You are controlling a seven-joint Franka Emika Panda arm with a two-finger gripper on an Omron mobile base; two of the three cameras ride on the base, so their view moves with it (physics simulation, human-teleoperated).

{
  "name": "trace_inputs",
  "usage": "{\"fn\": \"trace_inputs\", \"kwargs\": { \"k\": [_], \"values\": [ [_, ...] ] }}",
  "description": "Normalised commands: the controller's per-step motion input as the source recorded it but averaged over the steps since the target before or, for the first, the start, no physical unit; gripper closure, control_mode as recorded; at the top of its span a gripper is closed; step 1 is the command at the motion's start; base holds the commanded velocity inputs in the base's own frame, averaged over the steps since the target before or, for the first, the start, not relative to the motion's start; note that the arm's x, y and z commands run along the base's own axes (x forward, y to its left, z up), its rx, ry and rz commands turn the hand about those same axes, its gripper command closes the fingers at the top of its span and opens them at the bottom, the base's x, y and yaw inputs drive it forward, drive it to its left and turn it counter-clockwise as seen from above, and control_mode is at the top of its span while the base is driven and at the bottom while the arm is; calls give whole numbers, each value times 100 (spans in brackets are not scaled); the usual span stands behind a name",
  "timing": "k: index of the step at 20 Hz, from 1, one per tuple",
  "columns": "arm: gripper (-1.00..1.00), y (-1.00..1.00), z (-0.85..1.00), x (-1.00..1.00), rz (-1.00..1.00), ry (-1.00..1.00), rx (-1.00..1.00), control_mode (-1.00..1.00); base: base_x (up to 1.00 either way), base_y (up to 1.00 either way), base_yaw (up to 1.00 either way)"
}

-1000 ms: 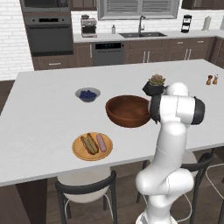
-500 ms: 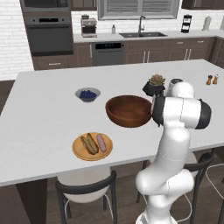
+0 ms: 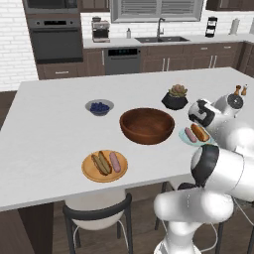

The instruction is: Place one bun and one sausage from the bowl on each plate.

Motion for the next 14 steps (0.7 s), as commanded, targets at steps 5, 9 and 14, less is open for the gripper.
{"fn": "trace_inputs", "kwargs": {
  "k": [5,9,14],
  "values": [
    [-100,13,100,-90,0,-49,0,-100,0,0,0],
    [-100,22,100,-74,0,-46,0,-100,0,0,0],
    [-100,59,100,-40,2,-41,0,-100,0,0,0]
  ]
}}
